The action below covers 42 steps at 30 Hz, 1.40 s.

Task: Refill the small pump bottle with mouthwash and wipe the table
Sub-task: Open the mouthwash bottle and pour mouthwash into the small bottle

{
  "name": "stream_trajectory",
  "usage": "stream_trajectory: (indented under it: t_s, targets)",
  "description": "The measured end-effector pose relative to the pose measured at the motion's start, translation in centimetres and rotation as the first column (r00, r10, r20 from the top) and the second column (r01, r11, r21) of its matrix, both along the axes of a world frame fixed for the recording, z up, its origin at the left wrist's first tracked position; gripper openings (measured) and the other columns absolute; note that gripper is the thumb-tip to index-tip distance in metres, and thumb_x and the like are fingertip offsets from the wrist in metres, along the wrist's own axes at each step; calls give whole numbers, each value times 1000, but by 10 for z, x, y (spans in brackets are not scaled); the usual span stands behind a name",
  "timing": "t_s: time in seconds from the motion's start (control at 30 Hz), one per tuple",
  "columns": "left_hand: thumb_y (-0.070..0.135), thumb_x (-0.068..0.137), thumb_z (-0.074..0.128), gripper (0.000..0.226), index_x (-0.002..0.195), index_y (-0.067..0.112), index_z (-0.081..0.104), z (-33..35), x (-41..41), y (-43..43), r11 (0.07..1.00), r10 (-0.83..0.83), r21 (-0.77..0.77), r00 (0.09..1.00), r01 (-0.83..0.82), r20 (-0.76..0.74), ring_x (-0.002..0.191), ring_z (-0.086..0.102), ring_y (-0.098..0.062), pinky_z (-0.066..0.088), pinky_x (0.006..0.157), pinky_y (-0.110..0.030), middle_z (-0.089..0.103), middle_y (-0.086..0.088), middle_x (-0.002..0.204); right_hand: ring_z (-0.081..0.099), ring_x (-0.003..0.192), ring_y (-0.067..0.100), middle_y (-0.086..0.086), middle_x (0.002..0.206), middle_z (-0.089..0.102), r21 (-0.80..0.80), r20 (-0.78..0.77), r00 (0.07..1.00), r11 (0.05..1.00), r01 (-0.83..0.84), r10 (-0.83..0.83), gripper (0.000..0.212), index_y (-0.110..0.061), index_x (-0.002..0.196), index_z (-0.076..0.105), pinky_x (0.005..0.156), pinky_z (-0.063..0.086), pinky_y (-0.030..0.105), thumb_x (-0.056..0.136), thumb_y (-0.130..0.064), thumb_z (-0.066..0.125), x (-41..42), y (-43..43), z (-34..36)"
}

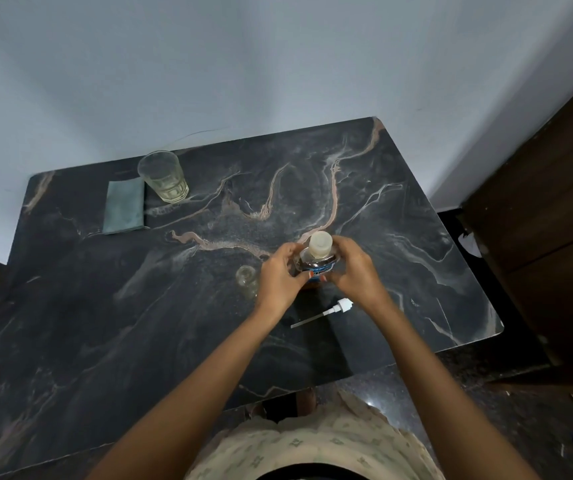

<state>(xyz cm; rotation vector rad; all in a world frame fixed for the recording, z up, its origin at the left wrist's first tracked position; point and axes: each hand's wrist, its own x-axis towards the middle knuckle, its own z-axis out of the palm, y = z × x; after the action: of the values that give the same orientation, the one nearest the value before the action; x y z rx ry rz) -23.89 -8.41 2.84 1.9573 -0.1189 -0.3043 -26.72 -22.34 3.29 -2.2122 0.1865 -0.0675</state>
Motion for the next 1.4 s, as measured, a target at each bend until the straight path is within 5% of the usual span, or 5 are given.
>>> stream_trajectory:
  t_s: [0.43, 0.7, 0.97, 1.2, 1.4]
  targets:
    - [8, 67, 78, 45, 110, 10, 63, -1, 5, -2, 997, -34, -62, 998, 37, 45, 83, 64, -9, 51, 77, -18, 68, 0, 93, 49, 107, 21, 4, 112, 55, -256, -68, 996, 964, -72, 57, 37, -14, 110, 60, 84, 48, 42, 77, -27, 70, 14, 12, 61]
    - [5, 65, 78, 45, 107, 9, 65, -4, 8, -1, 997, -35, -67, 999, 37, 26, 75, 63, 0, 50, 72, -12, 68, 3, 87, 51, 103, 26, 13, 110, 56, -287, -97, 969, 926, -244, 225, 26, -2, 106, 63, 76, 34, 17, 81, -7, 63, 19, 10, 69]
    - [8, 64, 80, 44, 106, 6, 66, -4, 7, 0, 998, -25, -48, 997, 28, 66, 81, 64, -7, 47, 75, -8, 71, -3, 93, 56, 103, 18, 8, 108, 64, -238, -137, 859, 825, -512, 493, 38, -6, 105, 65, 90, 42, 24, 73, 13, 58, 21, 6, 79]
    - [11, 66, 79, 42, 106, 14, 66, -3, 4, 1, 999, -31, -36, 997, 34, 71, 76, 61, 3, 45, 70, -4, 67, 6, 87, 42, 110, 23, 5, 116, 52, -388, -69, 980, 900, -199, 186, 37, -14, 113, 57, 89, 40, 33, 81, -30, 65, 17, 10, 72]
    - [11, 66, 79, 48, 111, 11, 63, -3, 4, 0, 998, -24, -49, 998, 27, 57, 87, 66, -15, 52, 80, -26, 71, -6, 95, 46, 108, 24, 6, 113, 55, -276, -95, 952, 911, -305, 290, 34, -11, 109, 60, 91, 33, 24, 77, 1, 63, 18, 10, 75]
